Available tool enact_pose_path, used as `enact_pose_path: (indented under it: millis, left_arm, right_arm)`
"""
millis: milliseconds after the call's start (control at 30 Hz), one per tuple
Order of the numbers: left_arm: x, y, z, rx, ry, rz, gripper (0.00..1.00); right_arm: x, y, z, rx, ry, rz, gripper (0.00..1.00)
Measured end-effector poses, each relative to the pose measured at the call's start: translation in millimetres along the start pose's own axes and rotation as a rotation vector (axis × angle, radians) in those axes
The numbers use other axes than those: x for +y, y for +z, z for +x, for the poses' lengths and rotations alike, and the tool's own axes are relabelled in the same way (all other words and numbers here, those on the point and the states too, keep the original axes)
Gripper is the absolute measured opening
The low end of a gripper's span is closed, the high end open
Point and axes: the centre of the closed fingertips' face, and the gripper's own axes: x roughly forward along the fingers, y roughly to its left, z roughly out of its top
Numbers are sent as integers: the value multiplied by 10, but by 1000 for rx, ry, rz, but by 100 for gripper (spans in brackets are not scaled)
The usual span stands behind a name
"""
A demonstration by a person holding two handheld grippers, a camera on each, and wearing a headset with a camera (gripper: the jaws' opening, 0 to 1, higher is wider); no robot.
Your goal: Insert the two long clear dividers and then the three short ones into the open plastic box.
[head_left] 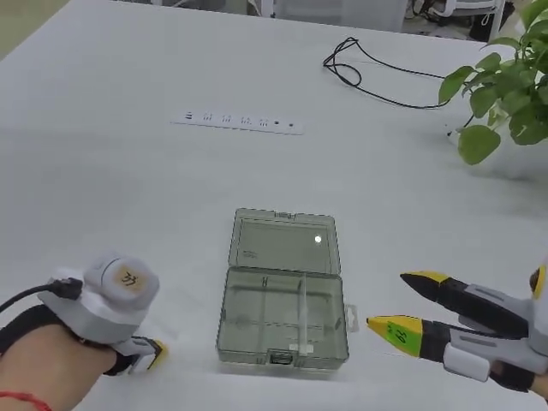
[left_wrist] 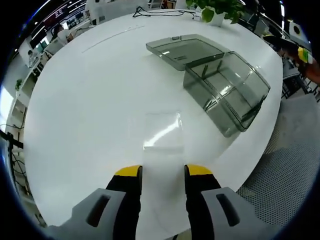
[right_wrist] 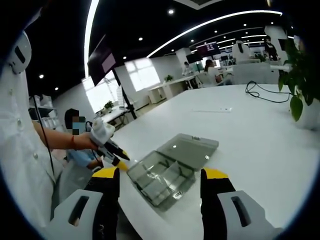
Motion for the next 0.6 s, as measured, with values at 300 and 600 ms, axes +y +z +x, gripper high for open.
enact_pose_path:
  millis: [300, 600]
  left_arm:
    - [-11, -1, 3, 53, -7, 26, 32]
    - [-26, 2, -2, 39, -16, 42, 32]
  right_arm:
    - [-7, -8, 1, -4, -4, 5, 66]
    - [22, -48, 24, 15, 1, -6, 66]
